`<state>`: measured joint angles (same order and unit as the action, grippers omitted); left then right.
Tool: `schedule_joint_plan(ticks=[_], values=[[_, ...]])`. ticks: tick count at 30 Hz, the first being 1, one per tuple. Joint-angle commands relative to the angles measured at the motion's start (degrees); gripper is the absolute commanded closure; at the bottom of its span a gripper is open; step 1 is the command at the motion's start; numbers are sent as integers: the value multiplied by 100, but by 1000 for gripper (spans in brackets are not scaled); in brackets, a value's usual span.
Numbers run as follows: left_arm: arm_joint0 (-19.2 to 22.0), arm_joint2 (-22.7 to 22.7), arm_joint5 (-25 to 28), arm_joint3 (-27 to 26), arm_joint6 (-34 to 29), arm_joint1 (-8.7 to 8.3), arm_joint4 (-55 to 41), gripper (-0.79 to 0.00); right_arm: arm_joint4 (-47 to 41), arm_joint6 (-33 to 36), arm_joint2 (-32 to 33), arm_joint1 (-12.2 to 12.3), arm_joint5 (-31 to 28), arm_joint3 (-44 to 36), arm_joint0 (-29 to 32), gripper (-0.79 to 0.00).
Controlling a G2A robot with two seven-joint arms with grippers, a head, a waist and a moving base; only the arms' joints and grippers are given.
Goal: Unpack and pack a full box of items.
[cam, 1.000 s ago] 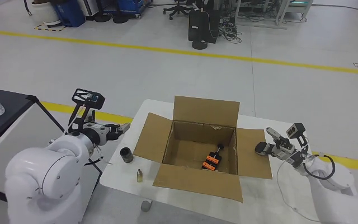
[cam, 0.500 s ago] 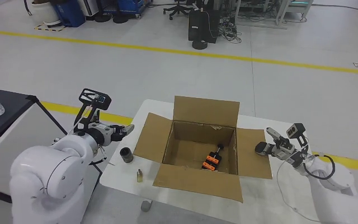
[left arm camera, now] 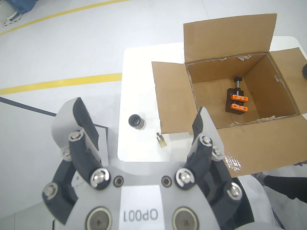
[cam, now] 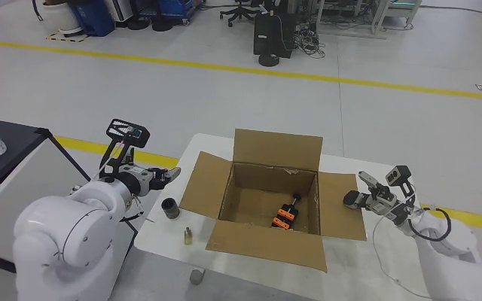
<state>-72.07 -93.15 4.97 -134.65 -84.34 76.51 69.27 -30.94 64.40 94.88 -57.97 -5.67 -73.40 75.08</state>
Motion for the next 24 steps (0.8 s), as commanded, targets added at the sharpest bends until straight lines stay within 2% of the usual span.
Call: schedule_joint_plan(ticks=[1,12,18,24], values=[[0,0,0,0,0,0,0,-785,0,0,0,0,0,0,0,-785],[0,0,0,0,0,0,0,-785,7,-85,-8,-3,7,-73,17,-785],[0,0,0,0,0,0,0,-785,-128,156,178,59,454,-755,54,-785],[0,0,0,0,0,0,0,-785,607,336,90,155,1046,-1703,-173,-785]])
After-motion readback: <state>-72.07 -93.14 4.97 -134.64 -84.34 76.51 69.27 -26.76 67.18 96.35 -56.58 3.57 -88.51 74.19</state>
